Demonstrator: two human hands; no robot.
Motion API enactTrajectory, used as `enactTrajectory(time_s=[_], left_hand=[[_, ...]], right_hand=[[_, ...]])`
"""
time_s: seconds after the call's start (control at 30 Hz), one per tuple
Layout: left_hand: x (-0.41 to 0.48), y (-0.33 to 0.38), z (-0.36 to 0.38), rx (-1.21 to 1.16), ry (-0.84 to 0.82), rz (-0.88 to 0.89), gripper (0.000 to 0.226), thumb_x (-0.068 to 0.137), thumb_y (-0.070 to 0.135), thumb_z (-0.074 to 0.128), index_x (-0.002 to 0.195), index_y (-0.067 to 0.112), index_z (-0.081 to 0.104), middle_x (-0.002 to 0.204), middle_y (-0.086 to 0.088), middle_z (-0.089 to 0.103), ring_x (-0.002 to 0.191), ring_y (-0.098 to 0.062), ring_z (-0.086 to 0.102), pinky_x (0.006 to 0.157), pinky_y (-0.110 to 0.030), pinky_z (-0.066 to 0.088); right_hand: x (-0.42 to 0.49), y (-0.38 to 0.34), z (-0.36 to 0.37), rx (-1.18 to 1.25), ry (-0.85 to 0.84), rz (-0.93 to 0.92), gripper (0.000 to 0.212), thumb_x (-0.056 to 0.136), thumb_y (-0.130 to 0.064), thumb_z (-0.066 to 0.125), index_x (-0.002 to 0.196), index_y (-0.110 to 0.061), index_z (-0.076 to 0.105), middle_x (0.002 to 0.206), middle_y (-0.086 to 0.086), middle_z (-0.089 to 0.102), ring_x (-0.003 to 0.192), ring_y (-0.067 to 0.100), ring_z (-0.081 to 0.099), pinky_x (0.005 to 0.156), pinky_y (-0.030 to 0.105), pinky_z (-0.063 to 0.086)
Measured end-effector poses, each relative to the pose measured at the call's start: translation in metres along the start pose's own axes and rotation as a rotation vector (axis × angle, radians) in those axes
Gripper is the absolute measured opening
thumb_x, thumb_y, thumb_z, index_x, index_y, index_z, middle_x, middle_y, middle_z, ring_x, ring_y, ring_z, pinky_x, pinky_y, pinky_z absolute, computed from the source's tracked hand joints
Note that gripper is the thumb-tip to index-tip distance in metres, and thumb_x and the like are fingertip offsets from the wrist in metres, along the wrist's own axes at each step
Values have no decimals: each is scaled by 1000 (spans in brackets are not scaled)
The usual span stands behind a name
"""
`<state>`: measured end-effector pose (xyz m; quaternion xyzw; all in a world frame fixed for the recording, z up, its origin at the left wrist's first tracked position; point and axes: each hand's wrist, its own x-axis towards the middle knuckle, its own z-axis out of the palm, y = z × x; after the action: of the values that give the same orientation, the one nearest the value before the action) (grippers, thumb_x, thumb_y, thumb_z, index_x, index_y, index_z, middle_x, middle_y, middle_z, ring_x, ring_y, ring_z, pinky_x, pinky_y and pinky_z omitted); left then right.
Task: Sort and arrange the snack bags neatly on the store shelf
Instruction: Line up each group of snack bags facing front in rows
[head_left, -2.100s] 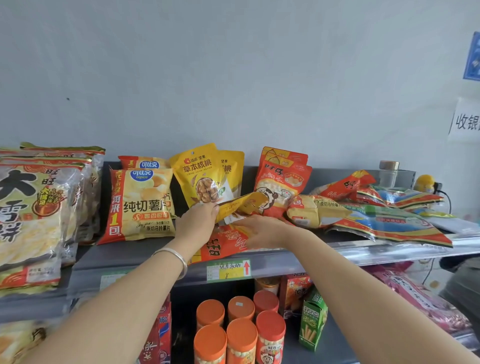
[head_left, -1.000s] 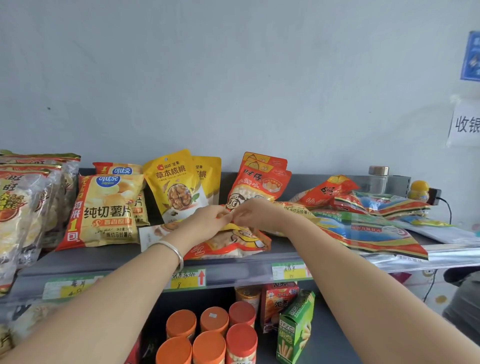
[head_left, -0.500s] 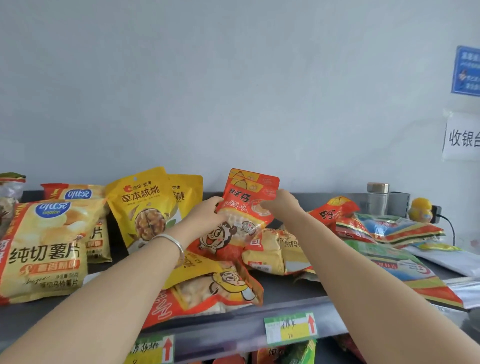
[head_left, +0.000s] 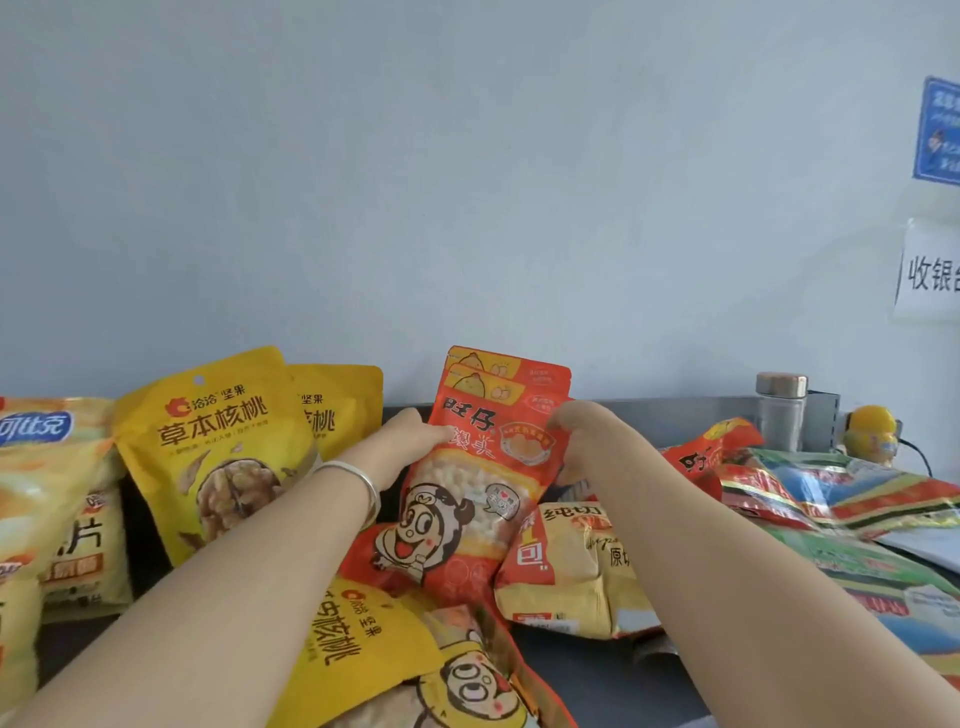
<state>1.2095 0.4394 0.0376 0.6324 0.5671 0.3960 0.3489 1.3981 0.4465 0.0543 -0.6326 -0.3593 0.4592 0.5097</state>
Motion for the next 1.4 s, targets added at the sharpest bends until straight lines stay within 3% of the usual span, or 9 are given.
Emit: enactTrajectory(time_s=[0.1,0.2,0.3,0.47,0.73,0.87,1.07,1.17,1.4], left_hand=[[7,-10,3,-149,-40,-59,43,89,32,61,118,1,54,109,-11,66,98,-29,64,91,-41,50],[17,-22,3,-210,-18,-81,52,81,43,66,119,8,56,108,-13,67,100,-32,63,93,-46,50],[21,-26,0,-240,45,-92,66,68,53,70,117,12,58,111,-11,66,105,-34,61,95,-47,48],[6,2,-7,-325,186,32,22,88,31,64,103,16,60,107,-7,67,102,-30,63,96,-46,48],[11,5,10,-412,290,191,36,88,32,64,113,18,42,111,-2,60,105,-23,59,96,-47,46],[13,-12,28,-454,288,158,52,85,33,67,120,21,32,114,-1,56,106,-22,56,98,-44,44],[20,-9,50,-589,220,148,39,91,26,60,122,22,36,119,-3,58,108,-22,57,98,-43,45],[22,-11,57,-524,170,160,45,94,30,55,130,22,30,125,-1,53,113,-20,54,97,-38,43],[24,-12,53,-357,187,81,69,89,34,61,143,24,18,137,-6,46,122,-25,48,103,-46,39]], right_hand=[[6,2,6,9,-31,88,22,97,-21,47,105,-9,63,98,8,73,83,23,70,82,37,55],[21,3,13,63,-83,95,24,94,-22,49,106,-11,67,91,11,75,79,27,73,78,47,56],[19,0,24,186,-115,-37,28,94,-13,41,107,-11,67,93,13,74,83,32,73,79,53,56],[-2,-15,31,350,-198,-324,35,93,11,33,86,-10,60,88,13,66,85,32,66,86,53,54],[9,-27,14,295,-315,-529,33,95,12,35,117,-3,54,99,11,65,88,29,65,77,46,54],[22,-18,10,151,-273,-461,36,94,12,34,118,-6,54,110,14,65,100,33,65,87,53,53],[23,-25,-1,99,-213,-546,33,95,12,33,109,-12,51,96,9,63,81,23,64,66,39,54],[25,-27,-7,6,-197,-529,32,94,10,35,111,-12,51,109,13,63,95,31,65,76,45,55],[21,-11,-18,-163,-205,-313,44,81,-9,75,120,-9,54,117,11,64,109,31,60,94,48,50]])
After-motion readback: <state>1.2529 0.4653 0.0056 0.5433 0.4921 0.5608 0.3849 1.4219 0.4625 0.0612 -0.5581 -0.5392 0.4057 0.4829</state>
